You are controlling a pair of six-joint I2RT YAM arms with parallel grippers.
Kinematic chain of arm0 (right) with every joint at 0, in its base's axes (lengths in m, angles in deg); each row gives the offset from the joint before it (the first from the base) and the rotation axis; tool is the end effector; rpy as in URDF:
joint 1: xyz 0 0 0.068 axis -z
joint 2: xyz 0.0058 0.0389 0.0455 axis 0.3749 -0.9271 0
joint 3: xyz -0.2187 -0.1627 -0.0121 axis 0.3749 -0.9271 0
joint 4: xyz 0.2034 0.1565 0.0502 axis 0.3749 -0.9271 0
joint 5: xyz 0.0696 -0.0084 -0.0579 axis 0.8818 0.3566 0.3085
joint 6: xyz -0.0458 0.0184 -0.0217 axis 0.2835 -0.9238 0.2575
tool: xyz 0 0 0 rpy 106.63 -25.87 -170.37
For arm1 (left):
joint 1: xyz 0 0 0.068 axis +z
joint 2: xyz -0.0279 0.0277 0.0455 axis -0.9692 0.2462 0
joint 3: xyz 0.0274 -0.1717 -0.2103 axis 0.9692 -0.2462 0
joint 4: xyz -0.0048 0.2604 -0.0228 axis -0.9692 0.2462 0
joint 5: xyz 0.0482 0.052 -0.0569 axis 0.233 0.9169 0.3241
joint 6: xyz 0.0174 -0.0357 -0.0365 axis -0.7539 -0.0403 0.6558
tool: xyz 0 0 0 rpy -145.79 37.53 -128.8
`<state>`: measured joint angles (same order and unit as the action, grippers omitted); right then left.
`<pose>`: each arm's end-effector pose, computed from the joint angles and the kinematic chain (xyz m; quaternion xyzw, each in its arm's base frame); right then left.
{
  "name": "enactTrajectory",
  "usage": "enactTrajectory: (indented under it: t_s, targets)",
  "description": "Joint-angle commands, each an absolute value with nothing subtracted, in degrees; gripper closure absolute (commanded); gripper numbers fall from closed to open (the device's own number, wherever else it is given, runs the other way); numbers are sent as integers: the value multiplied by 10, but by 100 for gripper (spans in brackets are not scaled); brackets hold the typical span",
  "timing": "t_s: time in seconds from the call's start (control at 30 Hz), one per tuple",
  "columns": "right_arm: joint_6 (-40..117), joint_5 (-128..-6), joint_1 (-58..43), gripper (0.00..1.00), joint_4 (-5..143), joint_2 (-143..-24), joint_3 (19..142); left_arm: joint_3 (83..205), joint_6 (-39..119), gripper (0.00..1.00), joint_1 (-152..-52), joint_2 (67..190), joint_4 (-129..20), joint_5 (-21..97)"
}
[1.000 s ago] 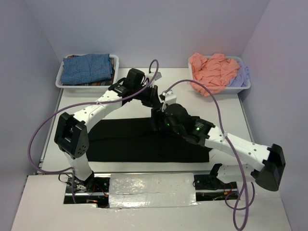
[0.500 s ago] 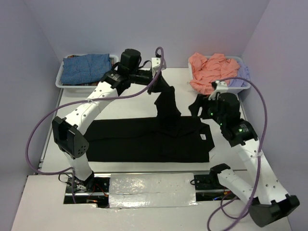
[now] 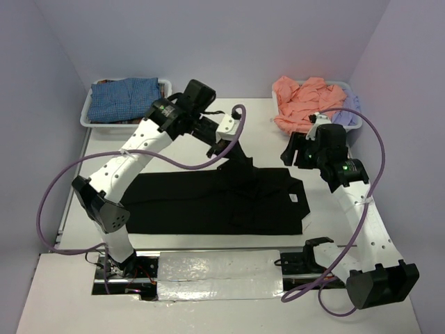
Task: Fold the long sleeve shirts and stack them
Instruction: Fold the shirt
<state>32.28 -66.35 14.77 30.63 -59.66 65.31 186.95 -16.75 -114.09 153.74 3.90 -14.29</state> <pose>0.2038 0.0308 0.3455 0.0144 0.8883 0.1414 0.4367 0.2639 -0.2484 0.4302 0.6785 0.4519 -0.4375 0.3796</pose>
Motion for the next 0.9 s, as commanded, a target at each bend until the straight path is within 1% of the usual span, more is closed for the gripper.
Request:
enactTrajectory:
  t_s: [0.0, 0.13, 0.17, 0.27, 0.37, 0.43, 0.47, 0.53, 0.57, 0.63, 0.67, 0.7, 0.73, 0.83, 0.87]
  targets:
    - [348, -637, 149, 30, 298, -597, 659, 1944, -285, 100, -1134, 1480, 166, -172]
    - [343, -595, 146, 32, 311, -598, 651, 1980, -223, 100, -1134, 1458, 119, -169]
    - [343, -591, 140, 32, 312, -602, 654, 2010, -220, 100, -1134, 1464, 126, -169]
    - [348, -594, 115, 33, 307, -615, 664, 2048, -217, 100, -1135, 1468, 161, -170]
    - [343, -621, 88, 34, 302, -636, 665, 2027, -244, 100, -1137, 1448, 196, -158]
    - [339, -633, 57, 38, 305, -652, 664, 2000, -224, 100, -1139, 1433, 185, -151]
    - [335, -637, 45, 42, 308, -671, 665, 1975, -219, 100, -1140, 1417, 177, -152]
    - [332, -642, 5, 47, 322, -704, 668, 1971, -222, 100, -1144, 1409, 170, -146]
    - [332, -638, -7, 52, 328, -716, 670, 1977, -222, 100, -1145, 1409, 173, -144]
    - [328, -623, -34, 57, 355, -748, 667, 1984, -226, 100, -1149, 1408, 182, -138]
    - [326, -597, -40, 62, 365, -757, 664, 1980, -224, 100, -1149, 1405, 182, -137]
    - [324, -587, -52, 65, 385, -766, 660, 1974, -224, 100, -1152, 1402, 177, -137]
    - [319, -580, -59, 68, 393, -785, 651, 1949, -223, 100, -1153, 1391, 171, -131]
    - [309, -574, -82, 72, 414, -825, 637, 1887, -231, 100, -1159, 1371, 139, -122]
    - [306, -568, -87, 76, 419, -834, 633, 1875, -231, 100, -1160, 1368, 132, -121]
